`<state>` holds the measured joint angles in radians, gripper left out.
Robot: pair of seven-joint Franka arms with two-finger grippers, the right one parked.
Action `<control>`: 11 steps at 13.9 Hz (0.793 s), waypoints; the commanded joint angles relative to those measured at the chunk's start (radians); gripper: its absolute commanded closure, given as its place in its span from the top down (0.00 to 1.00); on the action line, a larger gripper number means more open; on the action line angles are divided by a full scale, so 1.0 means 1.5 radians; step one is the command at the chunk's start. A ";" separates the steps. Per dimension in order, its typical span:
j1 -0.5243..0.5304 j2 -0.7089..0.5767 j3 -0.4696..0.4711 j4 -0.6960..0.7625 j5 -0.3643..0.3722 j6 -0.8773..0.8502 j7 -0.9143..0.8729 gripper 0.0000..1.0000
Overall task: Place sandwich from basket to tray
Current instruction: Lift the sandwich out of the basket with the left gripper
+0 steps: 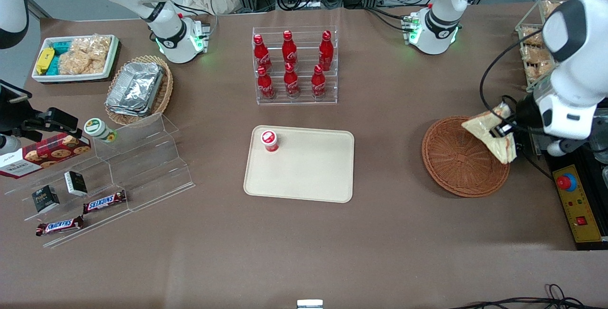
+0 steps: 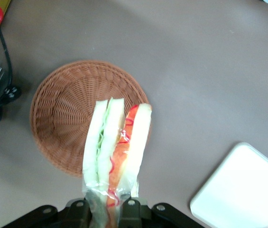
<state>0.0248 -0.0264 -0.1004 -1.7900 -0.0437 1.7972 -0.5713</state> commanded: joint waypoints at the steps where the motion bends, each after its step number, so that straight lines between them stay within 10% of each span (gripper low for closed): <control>1: -0.001 0.017 -0.047 0.136 0.010 -0.144 -0.009 0.23; 11: -0.003 0.131 -0.394 0.200 0.074 -0.146 -0.194 0.24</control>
<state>0.0128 0.0545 -0.6442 -1.5241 0.0452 1.5206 -0.8418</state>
